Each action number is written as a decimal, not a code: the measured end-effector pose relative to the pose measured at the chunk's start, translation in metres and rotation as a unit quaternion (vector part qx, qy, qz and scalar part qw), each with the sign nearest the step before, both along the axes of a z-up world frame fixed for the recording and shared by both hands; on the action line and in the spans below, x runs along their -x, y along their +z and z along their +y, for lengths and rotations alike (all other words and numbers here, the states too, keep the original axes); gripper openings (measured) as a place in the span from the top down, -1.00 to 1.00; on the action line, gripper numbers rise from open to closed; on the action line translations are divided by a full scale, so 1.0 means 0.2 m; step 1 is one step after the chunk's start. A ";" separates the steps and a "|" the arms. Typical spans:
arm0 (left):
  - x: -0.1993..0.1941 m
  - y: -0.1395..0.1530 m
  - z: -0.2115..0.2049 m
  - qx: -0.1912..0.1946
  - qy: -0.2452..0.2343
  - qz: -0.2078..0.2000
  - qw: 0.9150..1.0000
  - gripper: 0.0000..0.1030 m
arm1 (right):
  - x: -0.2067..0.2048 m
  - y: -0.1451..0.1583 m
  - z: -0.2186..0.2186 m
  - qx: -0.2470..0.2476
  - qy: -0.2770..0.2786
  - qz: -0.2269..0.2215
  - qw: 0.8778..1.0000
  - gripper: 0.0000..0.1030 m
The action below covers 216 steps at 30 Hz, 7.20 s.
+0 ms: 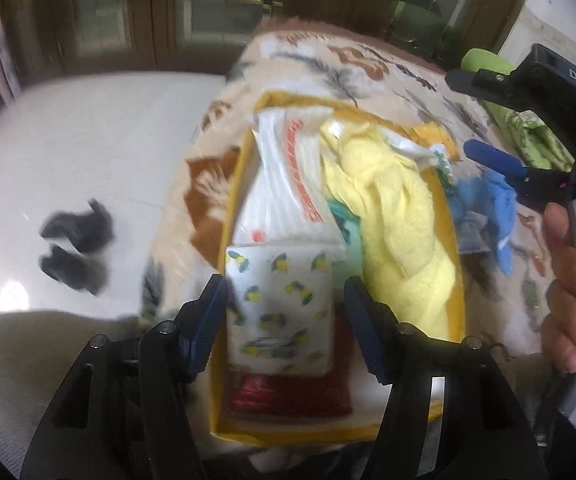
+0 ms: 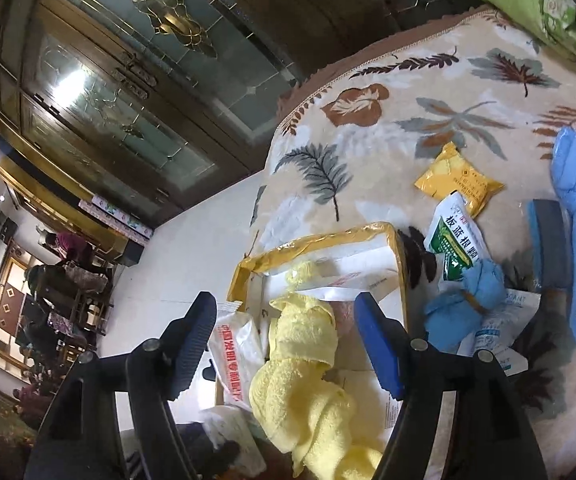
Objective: Organize soft objects
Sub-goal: 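Place the packet in the tray with the right gripper while the left places the tissue pack, then grasp the blue towel with the right gripper while the left grasps the yellow snack packet, then drop the blue towel into the tray with the right gripper while the left drops the snack packet, then move both grippers back over the remaining items beside the tray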
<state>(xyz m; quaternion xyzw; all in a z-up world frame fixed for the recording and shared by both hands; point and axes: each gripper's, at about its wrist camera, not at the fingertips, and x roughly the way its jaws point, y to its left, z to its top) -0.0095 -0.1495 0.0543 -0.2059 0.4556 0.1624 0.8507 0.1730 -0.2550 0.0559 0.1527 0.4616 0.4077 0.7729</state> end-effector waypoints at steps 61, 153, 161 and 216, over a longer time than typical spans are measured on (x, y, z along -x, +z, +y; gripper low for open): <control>-1.45 0.13 -0.35 0.089 -0.140 0.020 0.986 -0.18 | -0.55 -0.27 -1.06 -0.025 -0.409 0.164 0.897 -0.39; 0.01 0.16 0.31 0.177 -0.009 -0.140 0.974 -0.37 | 0.05 0.02 0.00 0.001 -0.036 -0.023 0.999 -0.23; 0.20 0.17 0.11 0.079 -0.008 -0.122 0.989 -0.37 | 0.14 0.14 -0.12 -0.016 -0.063 -0.066 0.996 -0.23; -0.32 0.43 -0.27 0.120 -0.097 -0.096 0.983 -0.37 | -0.24 -0.34 -1.02 -0.088 -0.345 0.204 0.912 -0.40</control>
